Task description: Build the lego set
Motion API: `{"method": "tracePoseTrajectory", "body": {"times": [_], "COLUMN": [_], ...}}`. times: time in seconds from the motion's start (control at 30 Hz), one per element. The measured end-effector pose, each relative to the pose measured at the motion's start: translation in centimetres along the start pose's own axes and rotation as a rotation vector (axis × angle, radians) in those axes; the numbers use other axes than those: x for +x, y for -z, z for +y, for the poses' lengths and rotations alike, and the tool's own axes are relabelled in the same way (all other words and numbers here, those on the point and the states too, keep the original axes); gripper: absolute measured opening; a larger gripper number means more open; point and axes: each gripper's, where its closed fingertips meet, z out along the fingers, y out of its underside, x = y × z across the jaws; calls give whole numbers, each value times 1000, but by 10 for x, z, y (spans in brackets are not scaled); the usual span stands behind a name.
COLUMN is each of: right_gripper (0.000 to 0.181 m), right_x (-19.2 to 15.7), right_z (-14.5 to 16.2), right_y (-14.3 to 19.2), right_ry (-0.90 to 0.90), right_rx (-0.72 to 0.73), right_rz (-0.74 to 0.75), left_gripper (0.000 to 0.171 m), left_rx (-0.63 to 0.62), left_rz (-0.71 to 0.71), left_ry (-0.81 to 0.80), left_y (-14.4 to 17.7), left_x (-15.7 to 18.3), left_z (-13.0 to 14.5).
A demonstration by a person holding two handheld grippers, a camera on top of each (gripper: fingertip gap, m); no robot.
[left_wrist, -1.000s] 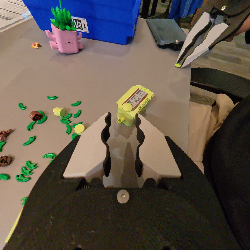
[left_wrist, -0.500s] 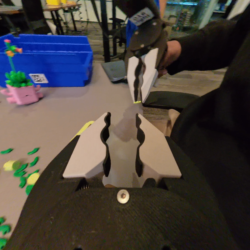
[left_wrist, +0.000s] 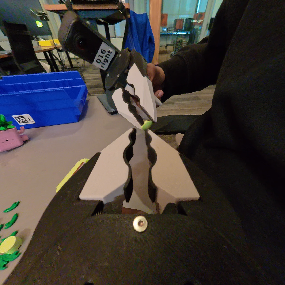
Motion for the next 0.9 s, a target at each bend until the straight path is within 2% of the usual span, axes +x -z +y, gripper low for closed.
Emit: {"method": "tracePoseTrajectory", "body": {"times": [0.07,0.3,0.5,0.7,0.8,0.9], "right_gripper": [10,10,10,10,10,10], "right_x": [0,3,-6,-8,-11,-11], "right_z": [-1,4,12,23,22,20], "right_y": [0,-1,-5,-11,-11,-9], "right_ry": [-31,-101,-146,-142,-138,-135], "right_rx": [14,4,-61,-116,-110,-97], "right_rz": [-24,-69,-141,-133,-139,-134], "left_gripper": [2,13,14,24,23,13], "left_rx": [12,14,17,2,-19,-9], "left_rz": [-9,5,91,212,204,188], "left_ry": [-10,23,50,101,83,91], "left_y": [1,1,1,1,-1,-2], "left_x": [-1,-2,13,32,33,29], "left_z": [-2,1,0,-1,3,2]}}
